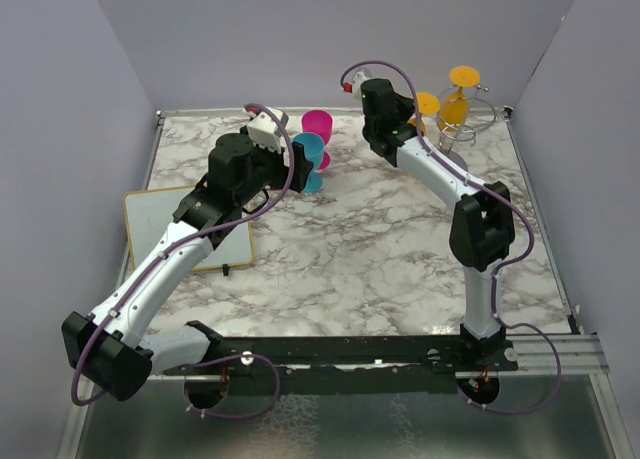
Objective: Take the wine glass off the wine glass rack
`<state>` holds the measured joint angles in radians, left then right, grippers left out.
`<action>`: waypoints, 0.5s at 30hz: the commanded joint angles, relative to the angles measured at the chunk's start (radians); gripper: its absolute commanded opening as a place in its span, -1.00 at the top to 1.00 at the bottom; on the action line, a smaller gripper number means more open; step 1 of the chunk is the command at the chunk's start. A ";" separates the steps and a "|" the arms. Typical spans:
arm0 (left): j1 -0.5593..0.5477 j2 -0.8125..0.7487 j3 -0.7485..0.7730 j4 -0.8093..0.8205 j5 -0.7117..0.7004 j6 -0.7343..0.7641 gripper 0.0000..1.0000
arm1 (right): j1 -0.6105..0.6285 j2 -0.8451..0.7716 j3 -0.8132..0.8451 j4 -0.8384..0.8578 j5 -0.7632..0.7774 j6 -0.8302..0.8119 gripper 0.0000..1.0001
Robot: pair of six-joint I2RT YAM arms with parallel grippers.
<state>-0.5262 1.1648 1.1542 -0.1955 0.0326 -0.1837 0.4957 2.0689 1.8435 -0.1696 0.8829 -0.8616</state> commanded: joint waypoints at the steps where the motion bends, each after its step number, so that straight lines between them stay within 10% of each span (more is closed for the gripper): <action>1: -0.008 0.006 0.014 0.014 -0.018 0.003 -0.66 | 0.000 -0.069 -0.030 0.084 0.025 -0.056 0.98; 15: -0.008 -0.004 0.015 0.016 -0.027 0.007 -0.66 | 0.033 -0.054 -0.026 0.131 -0.006 -0.132 0.98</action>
<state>-0.5262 1.1671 1.1542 -0.1955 0.0307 -0.1837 0.5106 2.0251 1.8061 -0.1062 0.8848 -0.9470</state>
